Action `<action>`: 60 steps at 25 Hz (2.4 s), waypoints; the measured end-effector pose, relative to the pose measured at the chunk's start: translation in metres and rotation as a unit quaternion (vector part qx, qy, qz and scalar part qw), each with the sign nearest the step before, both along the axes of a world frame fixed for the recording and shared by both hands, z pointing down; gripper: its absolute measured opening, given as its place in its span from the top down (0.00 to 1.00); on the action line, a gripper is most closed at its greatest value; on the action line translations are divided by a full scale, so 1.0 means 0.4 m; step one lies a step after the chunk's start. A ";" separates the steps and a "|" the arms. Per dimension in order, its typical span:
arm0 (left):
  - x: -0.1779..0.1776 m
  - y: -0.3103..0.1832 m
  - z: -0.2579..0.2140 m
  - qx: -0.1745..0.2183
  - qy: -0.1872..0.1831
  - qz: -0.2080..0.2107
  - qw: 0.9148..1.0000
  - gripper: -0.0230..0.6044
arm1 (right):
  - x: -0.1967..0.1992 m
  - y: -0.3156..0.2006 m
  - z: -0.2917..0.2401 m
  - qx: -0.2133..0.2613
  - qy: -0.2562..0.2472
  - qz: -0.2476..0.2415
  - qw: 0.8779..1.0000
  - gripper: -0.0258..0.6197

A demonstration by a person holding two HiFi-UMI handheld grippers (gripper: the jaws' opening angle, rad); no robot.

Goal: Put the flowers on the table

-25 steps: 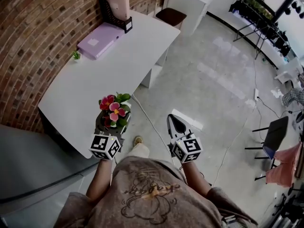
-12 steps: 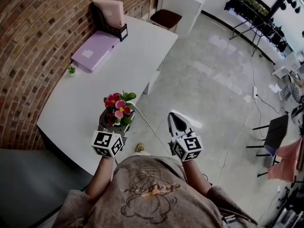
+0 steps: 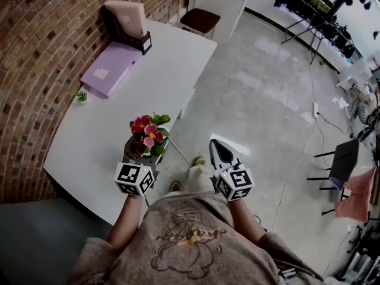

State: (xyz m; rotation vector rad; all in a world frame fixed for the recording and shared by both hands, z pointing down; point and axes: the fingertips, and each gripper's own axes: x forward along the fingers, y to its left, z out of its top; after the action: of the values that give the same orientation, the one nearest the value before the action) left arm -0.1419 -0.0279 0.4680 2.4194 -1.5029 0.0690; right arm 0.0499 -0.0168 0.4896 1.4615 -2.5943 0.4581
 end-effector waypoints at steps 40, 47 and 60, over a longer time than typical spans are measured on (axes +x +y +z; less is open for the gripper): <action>0.074 -0.656 0.004 0.004 -0.034 -0.126 0.991 0.38 | 0.046 -0.775 0.032 -0.010 -0.034 -0.126 0.991 0.96; 0.070 -0.707 0.055 -0.016 -0.047 -0.102 0.994 0.38 | 0.029 -0.805 0.046 -0.020 -0.026 -0.115 0.993 0.96; 0.014 -0.850 0.208 -0.056 -0.043 -0.102 0.992 0.38 | 0.042 -0.838 0.072 -0.029 -0.014 -0.079 0.996 0.95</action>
State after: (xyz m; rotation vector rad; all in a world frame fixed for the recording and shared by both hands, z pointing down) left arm -0.1364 -0.3680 0.5512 2.1890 -1.7276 0.2118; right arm 0.0667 -0.3522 0.5183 1.2294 -2.6678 0.5317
